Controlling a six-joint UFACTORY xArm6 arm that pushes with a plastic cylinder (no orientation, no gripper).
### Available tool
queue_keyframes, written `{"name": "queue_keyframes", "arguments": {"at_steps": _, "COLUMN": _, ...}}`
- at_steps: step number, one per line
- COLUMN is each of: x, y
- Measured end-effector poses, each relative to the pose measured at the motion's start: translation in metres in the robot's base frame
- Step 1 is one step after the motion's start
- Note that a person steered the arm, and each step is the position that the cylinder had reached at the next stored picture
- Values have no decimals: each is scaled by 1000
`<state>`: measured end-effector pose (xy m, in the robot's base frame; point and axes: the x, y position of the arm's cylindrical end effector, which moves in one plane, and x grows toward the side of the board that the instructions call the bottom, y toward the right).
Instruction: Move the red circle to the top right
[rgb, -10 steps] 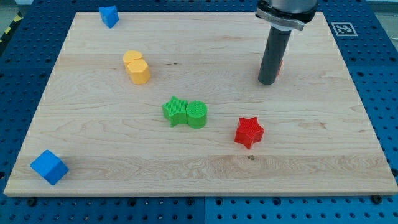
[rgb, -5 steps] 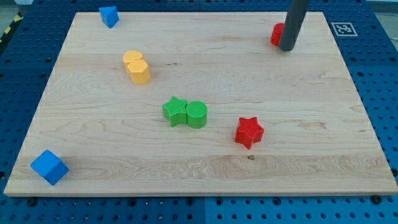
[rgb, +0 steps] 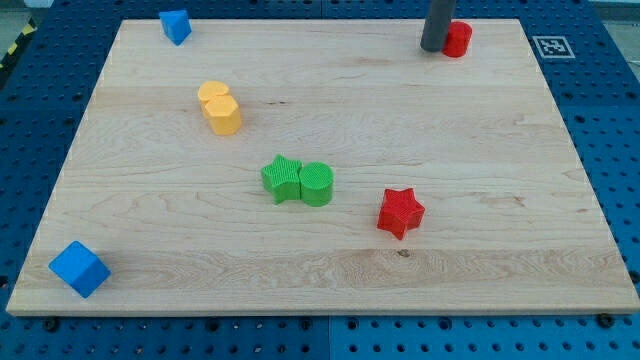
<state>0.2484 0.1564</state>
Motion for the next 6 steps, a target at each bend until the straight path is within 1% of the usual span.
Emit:
{"name": "queue_keyframes", "arguments": {"at_steps": 1, "x": -6, "y": 1}}
{"name": "queue_keyframes", "arguments": {"at_steps": 2, "x": -1, "y": 1}}
{"name": "queue_keyframes", "arguments": {"at_steps": 3, "x": 19, "y": 1}}
{"name": "queue_keyframes", "arguments": {"at_steps": 5, "x": 9, "y": 6}}
{"name": "queue_keyframes", "arguments": {"at_steps": 6, "x": 7, "y": 21}}
